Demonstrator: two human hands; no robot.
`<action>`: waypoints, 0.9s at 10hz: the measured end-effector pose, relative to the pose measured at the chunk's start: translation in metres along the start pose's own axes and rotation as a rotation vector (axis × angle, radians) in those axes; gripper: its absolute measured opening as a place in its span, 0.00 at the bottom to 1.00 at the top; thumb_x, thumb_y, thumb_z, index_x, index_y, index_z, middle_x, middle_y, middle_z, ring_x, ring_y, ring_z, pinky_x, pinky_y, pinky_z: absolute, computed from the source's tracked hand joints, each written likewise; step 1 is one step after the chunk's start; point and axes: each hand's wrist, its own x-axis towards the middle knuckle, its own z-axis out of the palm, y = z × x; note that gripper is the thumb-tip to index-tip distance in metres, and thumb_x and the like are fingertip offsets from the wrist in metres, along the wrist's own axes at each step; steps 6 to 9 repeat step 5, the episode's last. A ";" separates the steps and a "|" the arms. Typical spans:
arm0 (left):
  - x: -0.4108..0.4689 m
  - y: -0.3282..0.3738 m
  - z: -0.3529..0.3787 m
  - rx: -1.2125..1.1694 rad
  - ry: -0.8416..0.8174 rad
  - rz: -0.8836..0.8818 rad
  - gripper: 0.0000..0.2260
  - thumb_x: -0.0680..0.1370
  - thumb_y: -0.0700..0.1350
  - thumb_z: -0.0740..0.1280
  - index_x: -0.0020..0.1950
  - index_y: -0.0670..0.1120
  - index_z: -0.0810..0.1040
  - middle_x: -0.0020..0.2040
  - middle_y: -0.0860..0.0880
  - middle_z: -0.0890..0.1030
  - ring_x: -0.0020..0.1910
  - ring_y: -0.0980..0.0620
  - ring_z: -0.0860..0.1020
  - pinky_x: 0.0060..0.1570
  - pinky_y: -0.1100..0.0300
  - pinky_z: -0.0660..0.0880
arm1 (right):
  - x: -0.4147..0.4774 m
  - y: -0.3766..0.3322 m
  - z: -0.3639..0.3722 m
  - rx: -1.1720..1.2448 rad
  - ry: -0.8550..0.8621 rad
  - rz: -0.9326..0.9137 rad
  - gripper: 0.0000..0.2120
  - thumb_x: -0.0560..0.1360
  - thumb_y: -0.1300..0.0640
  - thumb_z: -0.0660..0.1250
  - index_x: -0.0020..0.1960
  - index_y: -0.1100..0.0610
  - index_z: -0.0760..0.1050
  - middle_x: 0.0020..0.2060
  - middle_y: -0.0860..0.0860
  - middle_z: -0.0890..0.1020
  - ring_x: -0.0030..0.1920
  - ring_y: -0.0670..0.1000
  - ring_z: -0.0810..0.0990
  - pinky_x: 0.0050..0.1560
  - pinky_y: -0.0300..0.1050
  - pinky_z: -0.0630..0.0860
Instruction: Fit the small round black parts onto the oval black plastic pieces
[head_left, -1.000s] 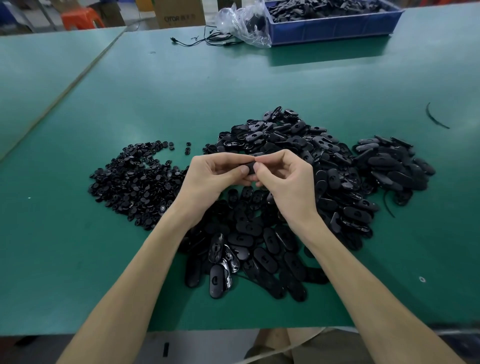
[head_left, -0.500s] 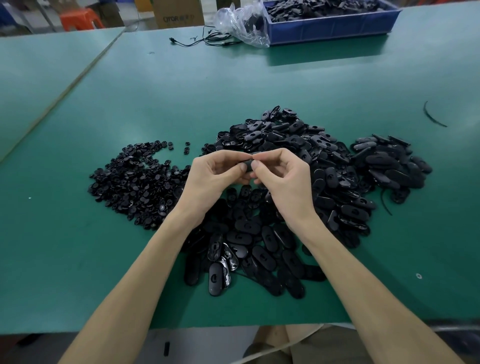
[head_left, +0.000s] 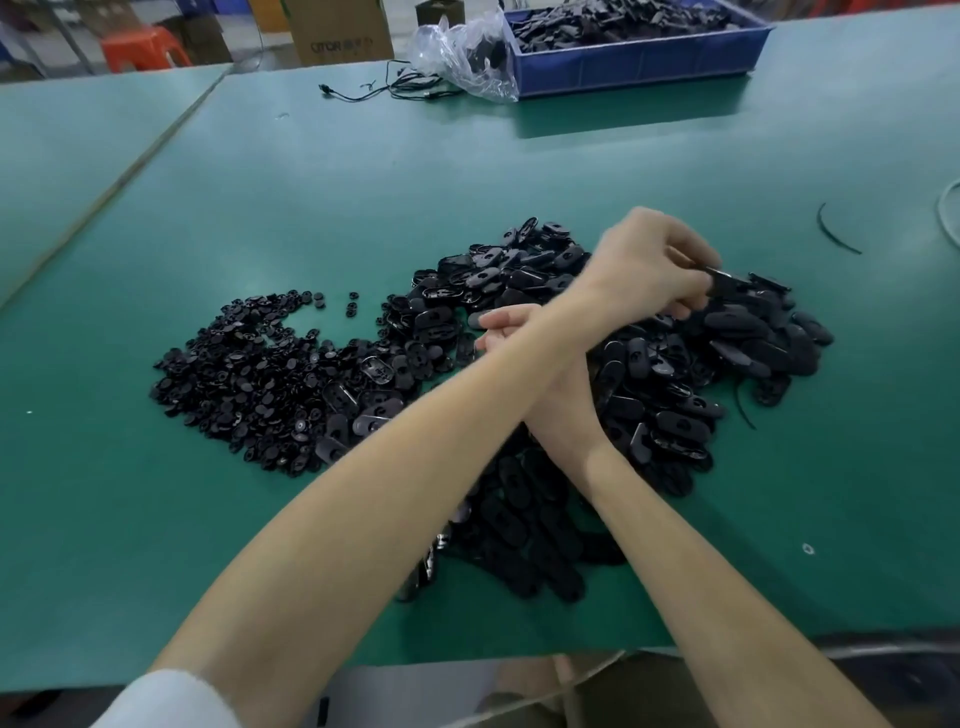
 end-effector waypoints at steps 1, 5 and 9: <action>0.021 -0.005 0.027 0.060 -0.032 -0.086 0.06 0.78 0.32 0.72 0.54 0.33 0.84 0.39 0.39 0.85 0.30 0.51 0.82 0.34 0.62 0.82 | 0.002 0.007 0.004 0.048 0.021 0.019 0.06 0.82 0.64 0.67 0.56 0.57 0.79 0.41 0.44 0.85 0.38 0.45 0.83 0.37 0.40 0.81; 0.027 -0.016 0.046 -0.141 -0.050 -0.065 0.15 0.81 0.27 0.62 0.68 0.32 0.77 0.64 0.34 0.80 0.51 0.39 0.86 0.54 0.51 0.83 | 0.005 0.008 0.012 0.030 0.012 0.029 0.08 0.81 0.64 0.67 0.52 0.51 0.79 0.38 0.42 0.85 0.38 0.43 0.84 0.37 0.34 0.78; 0.027 -0.016 0.046 -0.141 -0.050 -0.065 0.15 0.81 0.27 0.62 0.68 0.32 0.77 0.64 0.34 0.80 0.51 0.39 0.86 0.54 0.51 0.83 | 0.005 0.008 0.012 0.030 0.012 0.029 0.08 0.81 0.64 0.67 0.52 0.51 0.79 0.38 0.42 0.85 0.38 0.43 0.84 0.37 0.34 0.78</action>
